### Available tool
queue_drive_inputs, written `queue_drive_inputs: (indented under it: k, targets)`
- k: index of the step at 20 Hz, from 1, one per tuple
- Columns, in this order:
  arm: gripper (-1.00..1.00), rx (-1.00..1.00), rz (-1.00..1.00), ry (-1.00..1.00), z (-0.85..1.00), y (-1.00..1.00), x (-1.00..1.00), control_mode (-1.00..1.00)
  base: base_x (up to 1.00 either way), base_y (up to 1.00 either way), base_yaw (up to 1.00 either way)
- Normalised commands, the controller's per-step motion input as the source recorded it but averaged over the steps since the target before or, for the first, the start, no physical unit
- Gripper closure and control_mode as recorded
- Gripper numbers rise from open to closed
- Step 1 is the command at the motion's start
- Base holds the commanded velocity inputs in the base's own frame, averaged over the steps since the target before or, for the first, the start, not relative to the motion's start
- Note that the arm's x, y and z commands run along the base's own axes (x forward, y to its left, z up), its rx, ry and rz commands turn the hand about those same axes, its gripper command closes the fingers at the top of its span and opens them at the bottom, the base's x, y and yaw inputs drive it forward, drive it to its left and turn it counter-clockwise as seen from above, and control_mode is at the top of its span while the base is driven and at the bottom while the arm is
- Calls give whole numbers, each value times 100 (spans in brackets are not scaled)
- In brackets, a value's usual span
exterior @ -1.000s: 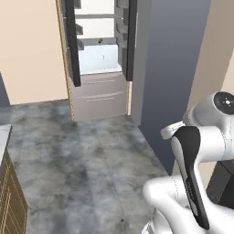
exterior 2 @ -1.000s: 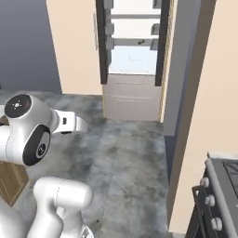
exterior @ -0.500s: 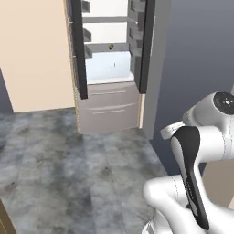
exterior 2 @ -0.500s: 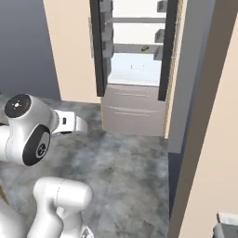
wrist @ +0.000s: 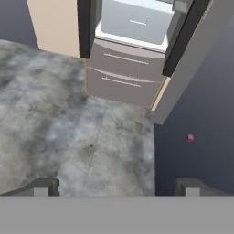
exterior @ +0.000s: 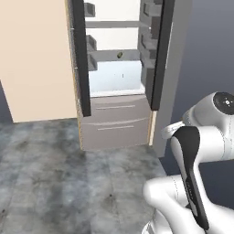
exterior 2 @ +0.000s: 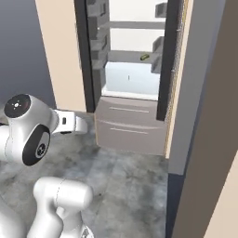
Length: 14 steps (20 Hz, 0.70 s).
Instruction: Place the cold items (broccoli and cucumber) from the fridge in one tupperware on the dining counter. Place the warm items (kebab skewer and hot dog) in the stove area in another tupperware.
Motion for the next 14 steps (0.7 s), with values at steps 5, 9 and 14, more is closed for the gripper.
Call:
queue_drive_inputs:
  k: [5, 9, 14]
  targets:
    - [-100, 0, 0, 0, 0, 0, 0, 100, 100, -44, 11]
    - [-100, 0, 0, 0, 0, 0, 0, 100, 100, -37, 10]
    - [-100, 0, 0, 0, 0, 0, 0, 100, 100, -31, 9]
